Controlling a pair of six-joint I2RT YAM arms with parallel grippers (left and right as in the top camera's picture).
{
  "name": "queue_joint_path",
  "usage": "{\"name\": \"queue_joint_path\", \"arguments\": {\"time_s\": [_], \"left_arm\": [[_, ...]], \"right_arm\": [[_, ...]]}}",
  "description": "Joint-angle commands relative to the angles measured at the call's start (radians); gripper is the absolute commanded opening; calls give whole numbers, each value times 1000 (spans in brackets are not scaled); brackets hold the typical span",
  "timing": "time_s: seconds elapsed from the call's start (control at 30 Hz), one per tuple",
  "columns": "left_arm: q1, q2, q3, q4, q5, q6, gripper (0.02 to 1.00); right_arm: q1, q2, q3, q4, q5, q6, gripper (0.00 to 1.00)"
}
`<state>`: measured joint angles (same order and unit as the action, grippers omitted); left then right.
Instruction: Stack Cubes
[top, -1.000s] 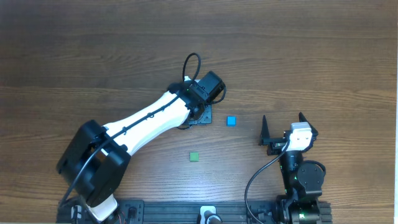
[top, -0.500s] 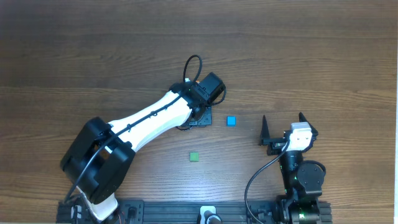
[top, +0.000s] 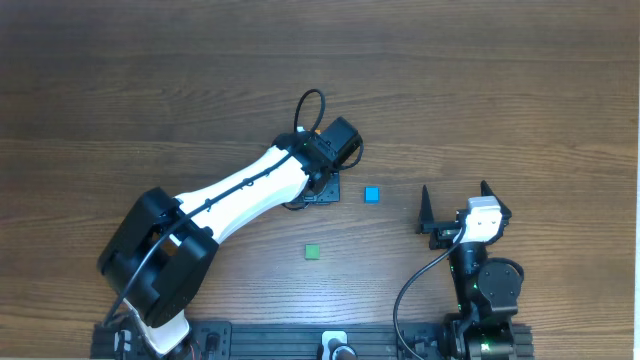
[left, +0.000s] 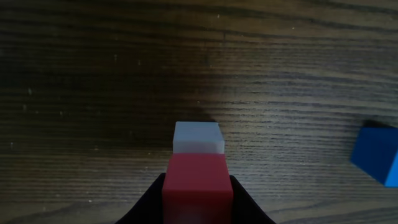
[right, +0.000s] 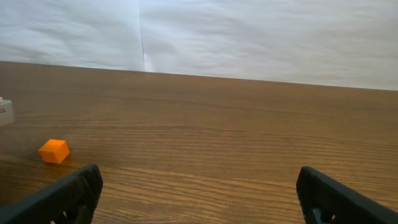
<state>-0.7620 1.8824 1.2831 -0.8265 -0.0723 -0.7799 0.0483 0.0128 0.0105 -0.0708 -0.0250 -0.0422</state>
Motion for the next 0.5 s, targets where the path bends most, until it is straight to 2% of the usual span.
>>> {"name": "queue_joint_path", "arguments": {"time_s": [0.03, 0.5], "left_arm": [[-2, 13, 6, 0, -26, -14, 38], [-2, 13, 6, 23, -30, -14, 40]], "right_arm": [[-3, -3, -5, -2, -5, -4, 991], [-3, -3, -5, -2, -5, -4, 993]]}}
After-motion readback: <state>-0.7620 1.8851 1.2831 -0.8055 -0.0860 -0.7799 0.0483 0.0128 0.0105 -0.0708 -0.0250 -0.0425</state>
